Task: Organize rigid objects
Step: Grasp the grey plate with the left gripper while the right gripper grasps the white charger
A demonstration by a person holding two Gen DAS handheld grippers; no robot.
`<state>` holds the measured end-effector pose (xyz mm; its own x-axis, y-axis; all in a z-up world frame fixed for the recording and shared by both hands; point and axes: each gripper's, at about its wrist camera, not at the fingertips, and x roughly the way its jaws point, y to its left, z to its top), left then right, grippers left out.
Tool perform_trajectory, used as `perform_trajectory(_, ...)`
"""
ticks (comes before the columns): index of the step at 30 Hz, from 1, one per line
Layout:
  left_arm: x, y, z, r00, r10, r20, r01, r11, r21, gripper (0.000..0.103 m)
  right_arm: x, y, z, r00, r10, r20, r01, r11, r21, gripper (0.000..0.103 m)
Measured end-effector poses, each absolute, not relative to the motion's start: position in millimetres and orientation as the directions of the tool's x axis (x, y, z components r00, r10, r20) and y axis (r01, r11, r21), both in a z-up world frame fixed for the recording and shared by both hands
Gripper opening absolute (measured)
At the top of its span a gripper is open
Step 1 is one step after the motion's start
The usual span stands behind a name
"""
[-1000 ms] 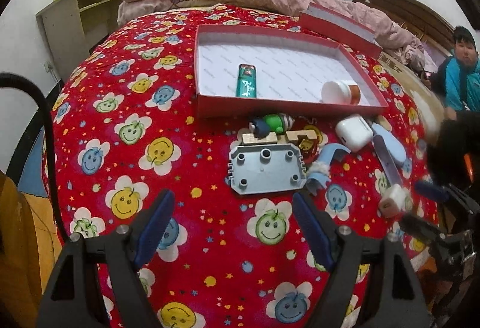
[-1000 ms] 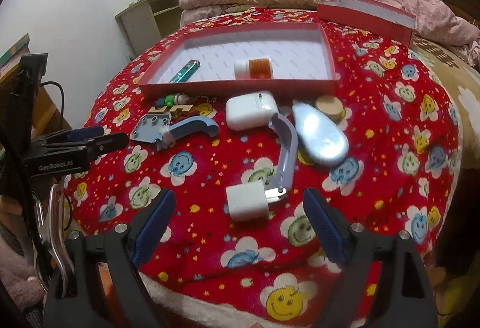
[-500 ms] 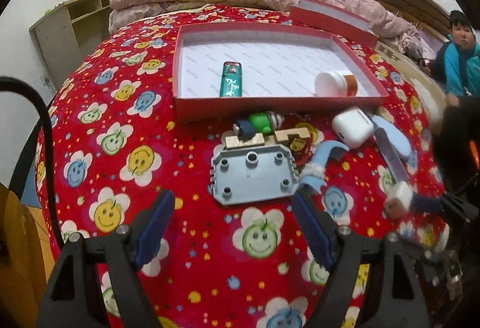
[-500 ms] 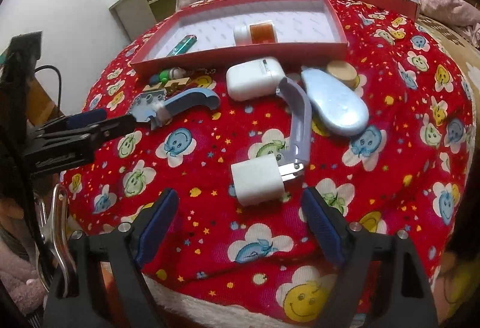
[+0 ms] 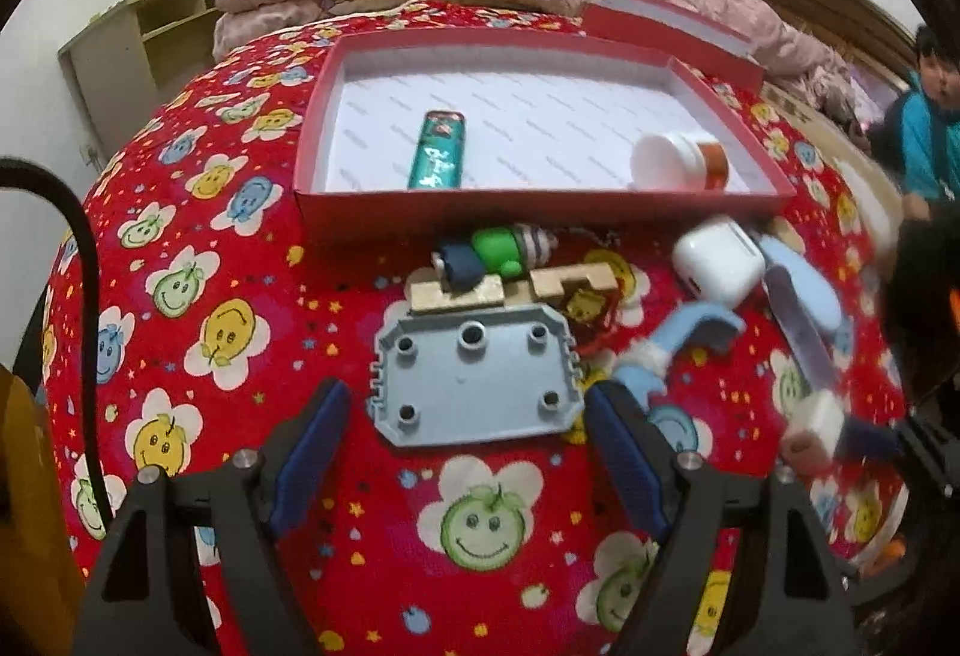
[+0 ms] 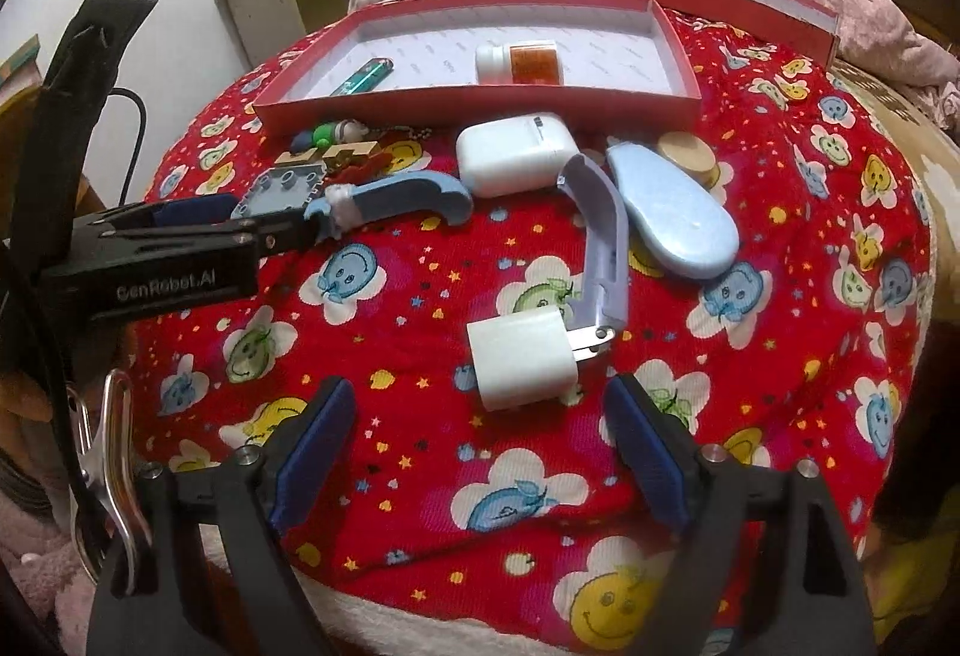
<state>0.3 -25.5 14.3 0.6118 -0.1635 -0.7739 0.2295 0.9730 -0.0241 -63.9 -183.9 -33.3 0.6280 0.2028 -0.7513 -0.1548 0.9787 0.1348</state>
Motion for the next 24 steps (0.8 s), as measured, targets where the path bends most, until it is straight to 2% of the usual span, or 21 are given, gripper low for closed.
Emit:
perform_trajectory(9, 8.0, -30.3, 13.3, 0.628, -0.133, -0.767, 0.207, 0.978, 0.0, 0.087, -65.3, -185.6, -33.8, 0.643, 0.212, -0.736, -0.153, 0.977, 0.148, 0.087)
perform_trajectory(15, -0.7, -28.1, 12.6, 0.634, -0.13, -0.762, 0.221, 0.975, 0.018, 0.079, -66.0, -190.9, -31.4, 0.652, 0.214, -0.727, -0.146, 0.977, 0.157, 0.079)
perform_trajectory(17, -5.6, -26.8, 12.4, 0.637, -0.133, -0.759, 0.23, 0.973, 0.022, 0.073, -65.2, -190.5, -30.2, 0.654, 0.214, -0.726, -0.149, 0.977, 0.153, 0.073)
perform_trajectory(20, -11.0, -23.3, 12.5, 0.631, -0.146, -0.762, 0.246, 0.969, 0.019, 0.073, -63.8, -190.2, -28.9, 0.66, 0.201, -0.724, -0.142, 0.98, 0.142, 0.058)
perform_trajectory(22, -13.9, -20.0, 12.9, 0.626, -0.155, -0.764, 0.25, 0.968, 0.008, 0.073, -63.1, -189.9, -28.2, 0.665, 0.186, -0.723, -0.132, 0.983, 0.131, 0.041)
perform_trajectory(24, -16.6, -15.9, 14.2, 0.619, -0.167, -0.767, 0.25, 0.968, -0.009, 0.073, -62.4, -192.0, -27.9, 0.666, 0.194, -0.72, -0.13, 0.981, 0.144, 0.039)
